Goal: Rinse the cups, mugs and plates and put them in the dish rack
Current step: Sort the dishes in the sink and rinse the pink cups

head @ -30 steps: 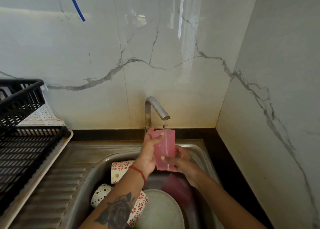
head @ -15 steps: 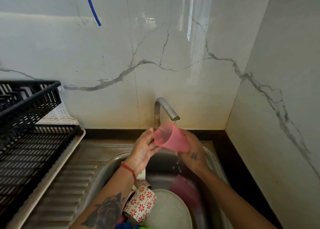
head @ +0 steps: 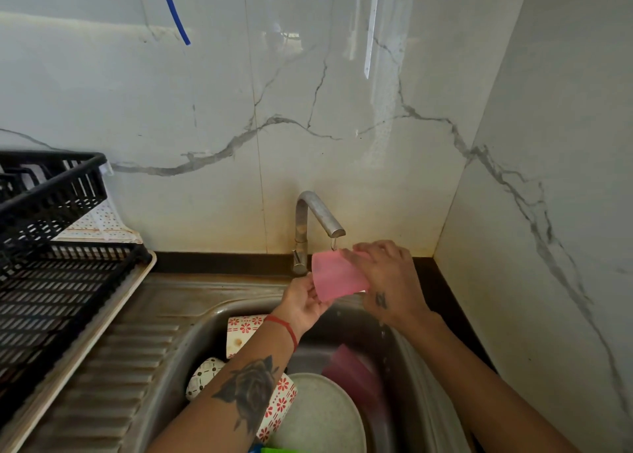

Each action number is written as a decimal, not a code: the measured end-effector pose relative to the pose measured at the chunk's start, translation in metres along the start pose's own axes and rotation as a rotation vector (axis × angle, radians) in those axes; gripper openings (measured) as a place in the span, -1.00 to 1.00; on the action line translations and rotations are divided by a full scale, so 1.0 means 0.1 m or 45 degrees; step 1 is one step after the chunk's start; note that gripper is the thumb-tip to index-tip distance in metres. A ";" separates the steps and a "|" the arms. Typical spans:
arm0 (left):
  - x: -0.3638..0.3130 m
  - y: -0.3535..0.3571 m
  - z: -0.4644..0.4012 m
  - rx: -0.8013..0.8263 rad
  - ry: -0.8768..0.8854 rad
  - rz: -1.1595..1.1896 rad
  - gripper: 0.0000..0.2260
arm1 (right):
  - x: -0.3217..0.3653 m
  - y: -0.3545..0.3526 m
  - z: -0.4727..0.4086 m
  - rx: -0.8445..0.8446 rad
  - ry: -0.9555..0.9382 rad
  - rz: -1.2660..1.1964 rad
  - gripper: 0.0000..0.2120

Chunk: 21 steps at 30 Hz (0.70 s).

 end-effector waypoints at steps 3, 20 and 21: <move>0.10 0.09 0.04 0.079 -0.092 0.048 -0.82 | 0.03 0.04 -0.08 0.107 -0.039 0.009 -0.36; -0.35 -0.10 0.24 0.076 0.174 -0.534 -0.61 | -0.02 1.05 0.61 0.578 1.033 -1.951 -0.47; -0.35 -0.10 0.24 0.097 0.173 -0.519 -0.59 | 0.02 1.05 0.61 0.596 1.029 -1.988 -0.50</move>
Point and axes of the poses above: each hand's wrist, its own z-axis away from the middle knuckle, its own y-axis out of the palm, x = y × z, the point moved 9 cm from there along -z, towards the middle knuckle, and after that the axes turned 2 degrees about -x, right-handed, at the moved point
